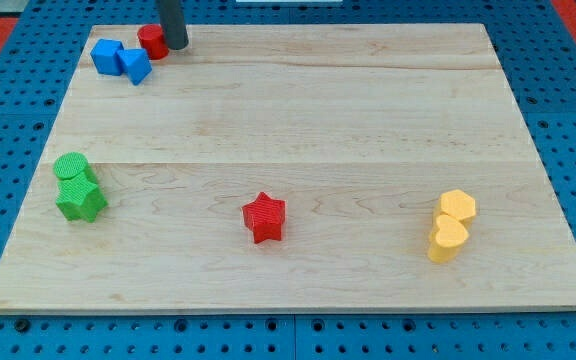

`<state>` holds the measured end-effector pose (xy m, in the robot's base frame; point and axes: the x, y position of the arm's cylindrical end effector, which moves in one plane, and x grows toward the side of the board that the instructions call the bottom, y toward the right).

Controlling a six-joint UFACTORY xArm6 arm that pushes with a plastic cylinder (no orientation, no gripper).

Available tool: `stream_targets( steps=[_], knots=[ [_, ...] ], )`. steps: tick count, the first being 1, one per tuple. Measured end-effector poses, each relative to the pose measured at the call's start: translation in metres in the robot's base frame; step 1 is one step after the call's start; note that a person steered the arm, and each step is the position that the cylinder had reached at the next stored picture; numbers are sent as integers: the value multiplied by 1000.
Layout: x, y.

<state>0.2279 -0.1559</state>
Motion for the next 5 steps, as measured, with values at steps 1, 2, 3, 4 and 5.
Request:
stream_targets(
  steps=[1,2,3,4,5],
  knots=[
    [0,8],
    [11,47],
    [37,86],
    [53,95],
    [59,97]
  ],
)
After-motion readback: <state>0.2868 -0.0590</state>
